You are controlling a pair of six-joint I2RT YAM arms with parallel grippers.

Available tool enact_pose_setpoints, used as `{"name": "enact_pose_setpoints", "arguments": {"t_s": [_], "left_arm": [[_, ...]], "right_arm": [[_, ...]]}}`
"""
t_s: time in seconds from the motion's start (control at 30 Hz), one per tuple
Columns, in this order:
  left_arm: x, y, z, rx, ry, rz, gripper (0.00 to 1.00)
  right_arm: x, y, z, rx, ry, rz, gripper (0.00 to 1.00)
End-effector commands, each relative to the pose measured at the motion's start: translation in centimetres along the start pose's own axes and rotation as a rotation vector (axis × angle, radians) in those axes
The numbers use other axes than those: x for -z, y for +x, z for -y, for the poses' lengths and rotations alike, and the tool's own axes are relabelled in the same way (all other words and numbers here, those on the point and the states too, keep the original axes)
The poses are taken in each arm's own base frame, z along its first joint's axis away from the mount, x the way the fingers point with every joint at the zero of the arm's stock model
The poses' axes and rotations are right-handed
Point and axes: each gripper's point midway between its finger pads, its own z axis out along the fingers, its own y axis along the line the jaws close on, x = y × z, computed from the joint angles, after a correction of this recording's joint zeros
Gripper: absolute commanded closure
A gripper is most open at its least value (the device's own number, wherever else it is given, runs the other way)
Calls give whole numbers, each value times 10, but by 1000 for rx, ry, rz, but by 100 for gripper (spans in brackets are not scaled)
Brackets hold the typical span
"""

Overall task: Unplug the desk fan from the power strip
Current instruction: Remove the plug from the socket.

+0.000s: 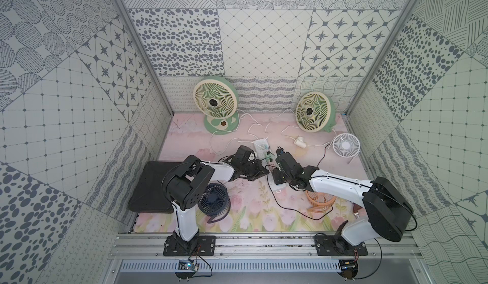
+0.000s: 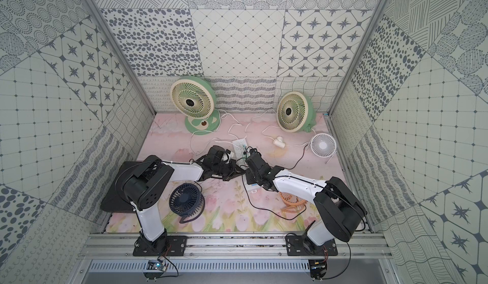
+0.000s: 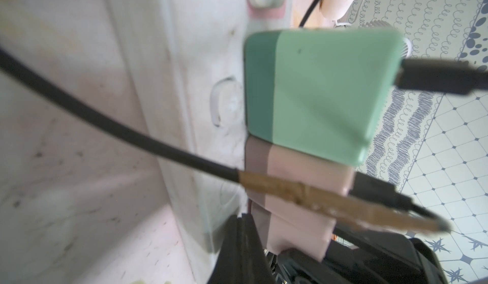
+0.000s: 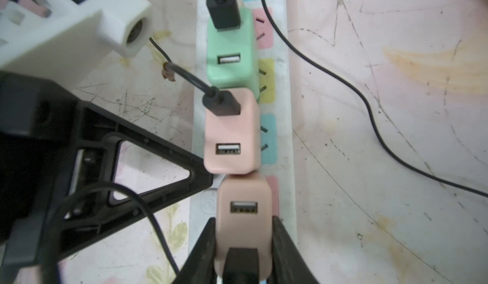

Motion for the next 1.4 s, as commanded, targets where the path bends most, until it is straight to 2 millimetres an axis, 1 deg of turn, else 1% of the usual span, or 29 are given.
{"name": "enact_pose_setpoints", "arguments": {"t_s": [0.0, 0.1, 0.17, 0.27, 0.33, 0.37, 0.43, 0.53, 0.6, 0.67, 0.77, 0.83, 0.9, 1.0, 1.1, 1.17, 1.27, 1.3, 1.37], "left_arm": [[-1, 17, -39, 60, -151, -37, 100], [-2, 17, -39, 61, -153, -38, 100], [-2, 17, -40, 64, -157, -39, 100], [-1, 19, -42, 67, -164, -42, 100], [-1, 18, -43, 70, -165, -40, 100], [-1, 19, -43, 69, -166, -42, 100], [-1, 19, -44, 71, -168, -41, 100], [-1, 19, -44, 74, -170, -40, 100], [-1, 19, -44, 75, -173, -41, 100], [-1, 20, -45, 77, -175, -43, 100], [0, 20, -46, 78, -181, -46, 100], [0, 20, -46, 78, -181, -46, 100], [0, 21, -46, 77, -182, -46, 100], [0, 20, -47, 79, -184, -45, 100], [0, 20, -48, 83, -187, -43, 100], [-1, 20, -48, 83, -189, -44, 100], [0, 21, -48, 85, -190, -46, 100], [0, 20, -48, 84, -190, -45, 100], [0, 20, -48, 83, -190, -46, 100]], "right_arm": [[4, -8, -15, 83, 46, 35, 100], [1, -9, -15, 138, 119, 28, 100], [1, -9, -9, 110, 119, 25, 100], [5, -16, 0, -9, 25, 46, 100], [8, -16, 2, -64, -31, 59, 100], [9, -14, 1, -64, -38, 60, 100], [9, -13, -3, -31, -19, 48, 100], [4, -7, -13, 82, 69, 23, 100], [2, -9, -14, 96, 96, 18, 100], [2, -8, -9, 62, 87, 13, 100], [4, -12, 3, -68, -8, 18, 100], [8, -13, 7, -100, -35, 36, 100], [9, -13, 0, -51, -17, 27, 100], [7, -11, -6, 52, 81, 12, 100], [3, -9, -12, 103, 116, -4, 100], [3, -9, -11, 80, 96, -9, 100], [6, -14, -4, -17, 16, 8, 100], [7, -16, -7, -38, -25, 18, 100], [7, -13, -10, -46, -48, 12, 100]]}}
